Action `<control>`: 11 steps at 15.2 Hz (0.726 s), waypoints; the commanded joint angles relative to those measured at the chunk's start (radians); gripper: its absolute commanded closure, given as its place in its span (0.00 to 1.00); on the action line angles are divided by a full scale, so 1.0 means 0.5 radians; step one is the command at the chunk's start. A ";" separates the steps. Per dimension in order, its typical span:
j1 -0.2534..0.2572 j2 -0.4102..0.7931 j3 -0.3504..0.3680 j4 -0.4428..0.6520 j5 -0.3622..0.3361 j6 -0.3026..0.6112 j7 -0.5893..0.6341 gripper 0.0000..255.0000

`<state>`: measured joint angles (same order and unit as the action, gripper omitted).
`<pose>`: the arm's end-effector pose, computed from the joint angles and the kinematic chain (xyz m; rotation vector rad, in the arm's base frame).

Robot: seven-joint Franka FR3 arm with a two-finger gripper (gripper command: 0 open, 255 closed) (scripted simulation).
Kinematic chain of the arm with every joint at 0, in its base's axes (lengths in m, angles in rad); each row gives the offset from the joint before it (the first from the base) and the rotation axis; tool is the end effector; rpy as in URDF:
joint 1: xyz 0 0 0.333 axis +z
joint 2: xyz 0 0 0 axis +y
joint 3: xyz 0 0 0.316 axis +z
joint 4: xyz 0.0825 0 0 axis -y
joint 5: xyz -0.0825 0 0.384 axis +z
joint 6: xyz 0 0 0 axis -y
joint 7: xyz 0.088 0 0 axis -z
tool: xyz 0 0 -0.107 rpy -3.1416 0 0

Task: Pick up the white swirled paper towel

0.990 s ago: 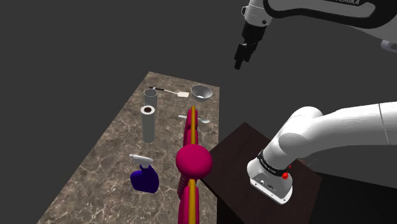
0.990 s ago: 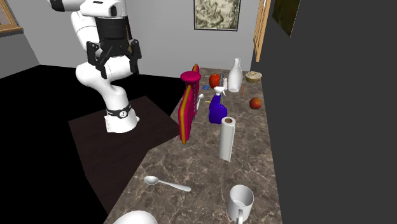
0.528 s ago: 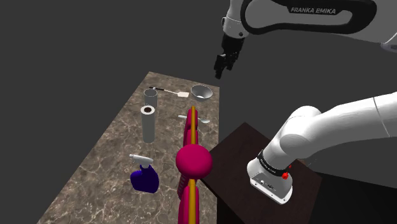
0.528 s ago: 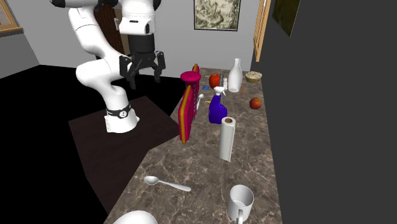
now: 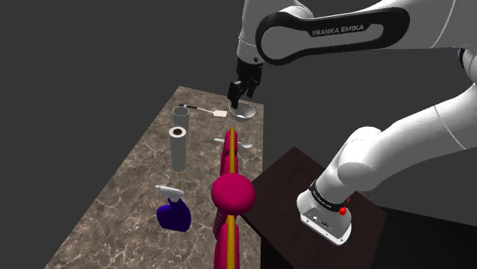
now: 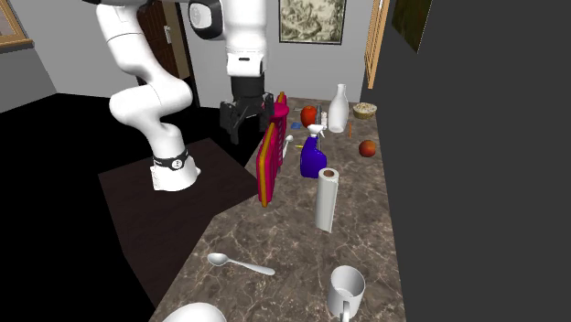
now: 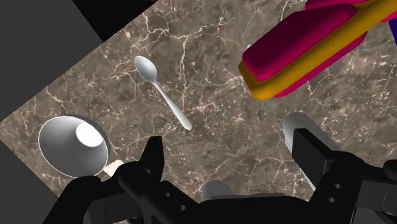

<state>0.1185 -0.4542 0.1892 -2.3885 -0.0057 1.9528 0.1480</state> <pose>0.3941 0.1299 0.4850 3.0500 0.2192 0.0461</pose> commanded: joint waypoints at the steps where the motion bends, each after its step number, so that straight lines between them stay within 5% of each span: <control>1: 0.013 0.126 0.058 0.036 0.002 0.099 0.077 0.00; 11: 0.078 0.780 0.316 0.356 -0.152 0.444 0.518 0.00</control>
<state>0.1520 -0.1068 0.3326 -2.2310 -0.0662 2.1536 0.3751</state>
